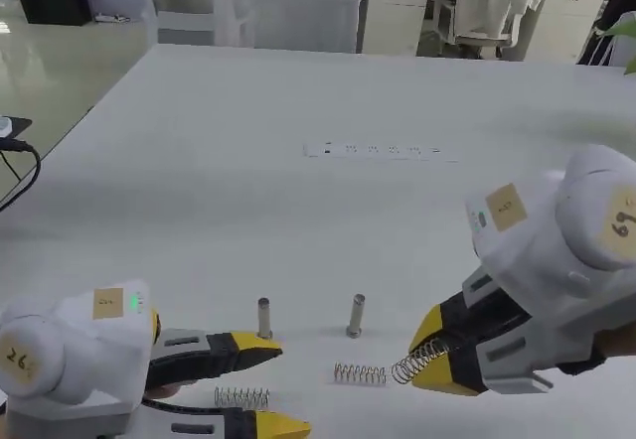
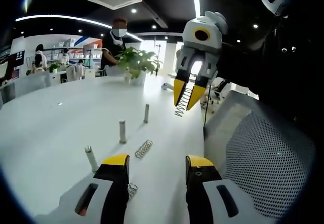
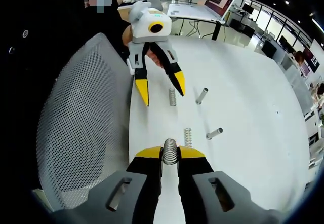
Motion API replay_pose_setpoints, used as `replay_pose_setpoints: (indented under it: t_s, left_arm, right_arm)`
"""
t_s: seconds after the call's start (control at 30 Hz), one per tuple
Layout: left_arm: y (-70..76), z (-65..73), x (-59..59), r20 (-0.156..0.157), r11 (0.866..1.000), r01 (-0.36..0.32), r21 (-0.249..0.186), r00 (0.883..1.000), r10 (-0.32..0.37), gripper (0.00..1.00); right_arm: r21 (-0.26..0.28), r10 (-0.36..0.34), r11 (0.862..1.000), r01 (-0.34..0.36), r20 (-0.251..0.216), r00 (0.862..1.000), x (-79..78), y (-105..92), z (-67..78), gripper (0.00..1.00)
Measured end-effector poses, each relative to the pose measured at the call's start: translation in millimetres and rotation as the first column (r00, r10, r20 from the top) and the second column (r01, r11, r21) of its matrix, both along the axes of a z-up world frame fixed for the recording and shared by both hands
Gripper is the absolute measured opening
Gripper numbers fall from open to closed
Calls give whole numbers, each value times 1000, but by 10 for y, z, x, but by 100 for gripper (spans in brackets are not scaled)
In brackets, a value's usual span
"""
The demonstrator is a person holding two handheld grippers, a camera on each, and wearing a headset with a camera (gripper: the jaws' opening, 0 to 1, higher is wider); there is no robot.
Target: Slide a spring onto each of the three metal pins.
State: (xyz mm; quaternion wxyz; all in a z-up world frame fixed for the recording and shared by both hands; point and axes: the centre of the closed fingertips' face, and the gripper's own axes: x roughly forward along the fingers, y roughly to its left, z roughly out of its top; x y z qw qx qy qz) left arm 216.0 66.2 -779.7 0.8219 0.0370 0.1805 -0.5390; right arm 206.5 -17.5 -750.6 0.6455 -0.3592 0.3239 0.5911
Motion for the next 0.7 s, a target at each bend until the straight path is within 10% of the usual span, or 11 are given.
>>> replay_pose_setpoints:
  t_s: [0.7]
  left_arm:
    - [282,-36,136,-8,993,-118,7,993,118,50]
  right_arm:
    - [-39,-110,993,111,36,993,351,-402,82,9]
